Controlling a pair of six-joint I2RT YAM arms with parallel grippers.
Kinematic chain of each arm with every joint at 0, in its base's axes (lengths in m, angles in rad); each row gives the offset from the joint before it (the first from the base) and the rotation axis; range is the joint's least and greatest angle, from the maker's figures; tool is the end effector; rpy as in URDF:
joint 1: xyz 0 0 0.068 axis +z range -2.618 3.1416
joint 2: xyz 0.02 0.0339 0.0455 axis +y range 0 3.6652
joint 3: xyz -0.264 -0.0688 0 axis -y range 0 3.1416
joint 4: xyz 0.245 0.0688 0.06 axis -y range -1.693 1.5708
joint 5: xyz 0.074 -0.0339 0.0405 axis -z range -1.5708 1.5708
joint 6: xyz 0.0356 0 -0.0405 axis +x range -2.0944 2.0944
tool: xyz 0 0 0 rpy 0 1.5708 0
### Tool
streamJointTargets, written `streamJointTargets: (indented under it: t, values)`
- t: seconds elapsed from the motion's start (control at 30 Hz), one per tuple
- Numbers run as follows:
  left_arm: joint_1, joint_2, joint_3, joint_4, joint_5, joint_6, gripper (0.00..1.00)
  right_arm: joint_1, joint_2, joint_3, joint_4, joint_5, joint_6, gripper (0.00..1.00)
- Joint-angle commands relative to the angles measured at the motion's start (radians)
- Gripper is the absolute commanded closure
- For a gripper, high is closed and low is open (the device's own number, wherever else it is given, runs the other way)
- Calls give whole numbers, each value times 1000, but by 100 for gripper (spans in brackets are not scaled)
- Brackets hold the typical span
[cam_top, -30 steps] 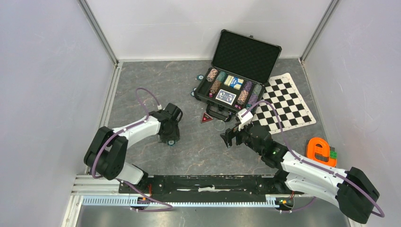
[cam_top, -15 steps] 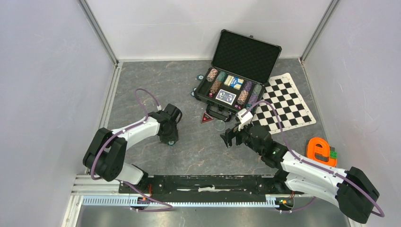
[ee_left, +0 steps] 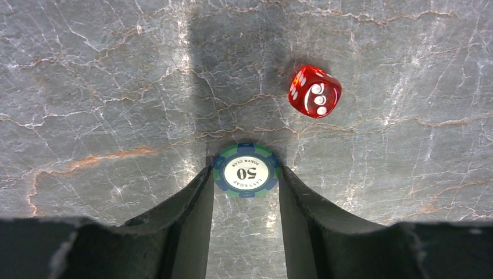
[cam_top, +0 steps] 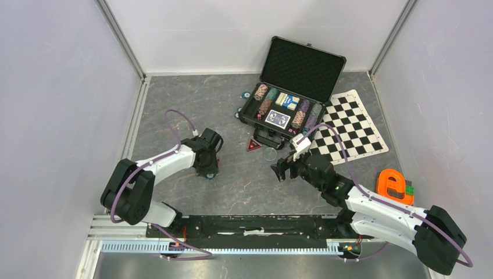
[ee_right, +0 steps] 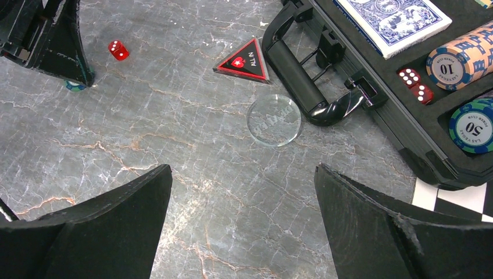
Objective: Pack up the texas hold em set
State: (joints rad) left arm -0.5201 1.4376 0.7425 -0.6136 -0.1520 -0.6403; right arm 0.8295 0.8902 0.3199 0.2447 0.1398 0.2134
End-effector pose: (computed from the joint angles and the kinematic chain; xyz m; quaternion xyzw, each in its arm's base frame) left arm 0.2108 -0.1145 0.1589 -0.0693 0.9862 -0.0085 0.1502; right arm 0.1360 0.1412 0.2020 -0.2069 0.7846 0.2406 0.5327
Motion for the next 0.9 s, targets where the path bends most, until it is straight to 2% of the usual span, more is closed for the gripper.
streamJointTargets:
  t: [0.0, 0.3, 0.5, 0.87]
  values:
    - [-3, 11, -47, 86, 81, 0, 56, 2, -19, 3, 11, -8, 7, 2]
    - [-113, 35, -38, 179, 147, 50, 58, 1, 9, 34, -24, 0, 26, 2]
    - [-170, 39, -44, 256, 208, 72, 61, -7, 63, 101, -124, 44, 80, 2]
    - [-201, -12, -55, 323, 235, 115, 61, -145, 270, 186, -106, -349, 196, 19]
